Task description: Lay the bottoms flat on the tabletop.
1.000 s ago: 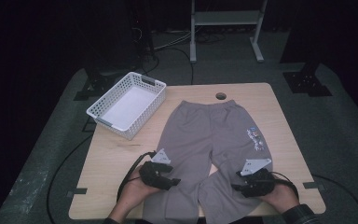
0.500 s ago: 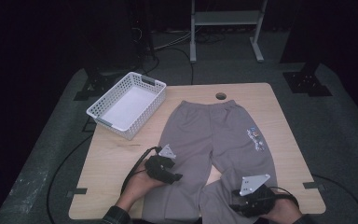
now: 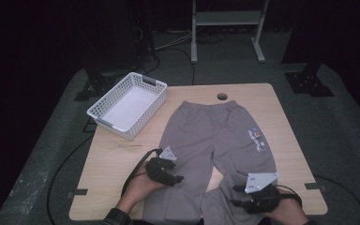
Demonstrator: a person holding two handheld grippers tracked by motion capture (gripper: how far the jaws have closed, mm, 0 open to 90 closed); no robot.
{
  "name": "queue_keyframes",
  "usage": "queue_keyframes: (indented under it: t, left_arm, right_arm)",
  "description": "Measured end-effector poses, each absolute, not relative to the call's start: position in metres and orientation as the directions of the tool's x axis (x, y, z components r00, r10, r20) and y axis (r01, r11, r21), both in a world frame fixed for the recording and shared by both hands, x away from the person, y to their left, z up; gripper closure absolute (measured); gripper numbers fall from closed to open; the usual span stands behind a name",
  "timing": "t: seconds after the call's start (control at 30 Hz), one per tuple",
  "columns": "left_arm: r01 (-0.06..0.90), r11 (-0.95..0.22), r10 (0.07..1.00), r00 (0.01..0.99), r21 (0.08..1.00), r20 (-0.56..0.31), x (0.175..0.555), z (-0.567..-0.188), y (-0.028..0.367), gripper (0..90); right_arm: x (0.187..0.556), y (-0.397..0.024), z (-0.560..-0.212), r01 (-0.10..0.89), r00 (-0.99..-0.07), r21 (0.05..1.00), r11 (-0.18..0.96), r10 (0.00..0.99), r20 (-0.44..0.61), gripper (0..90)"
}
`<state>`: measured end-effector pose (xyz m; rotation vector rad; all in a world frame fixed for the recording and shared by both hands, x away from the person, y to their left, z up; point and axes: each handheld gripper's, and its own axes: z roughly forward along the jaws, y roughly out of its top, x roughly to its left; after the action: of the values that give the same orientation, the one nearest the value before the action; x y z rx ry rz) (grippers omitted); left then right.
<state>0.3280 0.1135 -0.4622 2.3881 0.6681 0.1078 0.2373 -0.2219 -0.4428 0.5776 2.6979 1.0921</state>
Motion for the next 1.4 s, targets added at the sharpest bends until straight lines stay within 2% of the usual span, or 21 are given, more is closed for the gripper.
queue_keyframes:
  t: [0.13,0.27,0.3,0.43,0.6,1.17,1.27,1.3,1.4]
  left_arm:
    - [0.441,-0.656,0.492,0.865,0.612,-0.096,0.328,-0.462,0.114,36.9]
    - [0.442,-0.654,0.493,0.865,0.614,-0.097,0.328,-0.463,0.115,36.9]
    - [0.441,-0.652,0.493,0.865,0.617,-0.098,0.328,-0.463,0.115,36.9]
    - [0.442,-0.650,0.493,0.865,0.618,-0.099,0.328,-0.463,0.115,36.9]
    - [0.445,-0.647,0.495,0.863,0.618,-0.104,0.328,-0.463,0.115,36.9]
    - [0.448,-0.651,0.492,0.864,0.613,-0.110,0.327,-0.462,0.116,37.0]
    - [0.451,-0.646,0.495,0.862,0.615,-0.112,0.327,-0.463,0.116,37.0]
    - [0.448,-0.650,0.492,0.864,0.614,-0.110,0.327,-0.463,0.116,37.0]
    - [0.448,-0.651,0.491,0.864,0.612,-0.110,0.328,-0.462,0.116,37.0]
  right_arm:
    - [0.260,-0.226,-0.441,0.320,-0.874,0.694,0.645,0.484,-0.046,72.6]
    - [0.273,-0.221,-0.450,0.331,-0.880,0.652,0.682,0.473,-0.049,88.3]
    - [0.275,-0.219,-0.454,0.339,-0.877,0.637,0.693,0.477,-0.052,89.4]
    - [0.283,-0.211,-0.462,0.348,-0.879,0.594,0.725,0.472,-0.061,89.7]
    - [0.279,-0.204,-0.464,0.319,-0.904,0.597,0.736,0.425,-0.040,89.7]
    - [0.217,-0.172,-0.464,0.179,-0.981,0.592,0.786,0.186,0.050,89.6]
    - [0.215,-0.174,-0.461,0.174,-0.981,0.598,0.782,0.189,0.039,88.5]
    - [0.217,-0.177,-0.459,0.179,-0.979,0.616,0.767,0.201,0.035,84.5]
    - [0.228,-0.188,-0.447,0.206,-0.966,0.676,0.707,0.257,0.026,83.0]
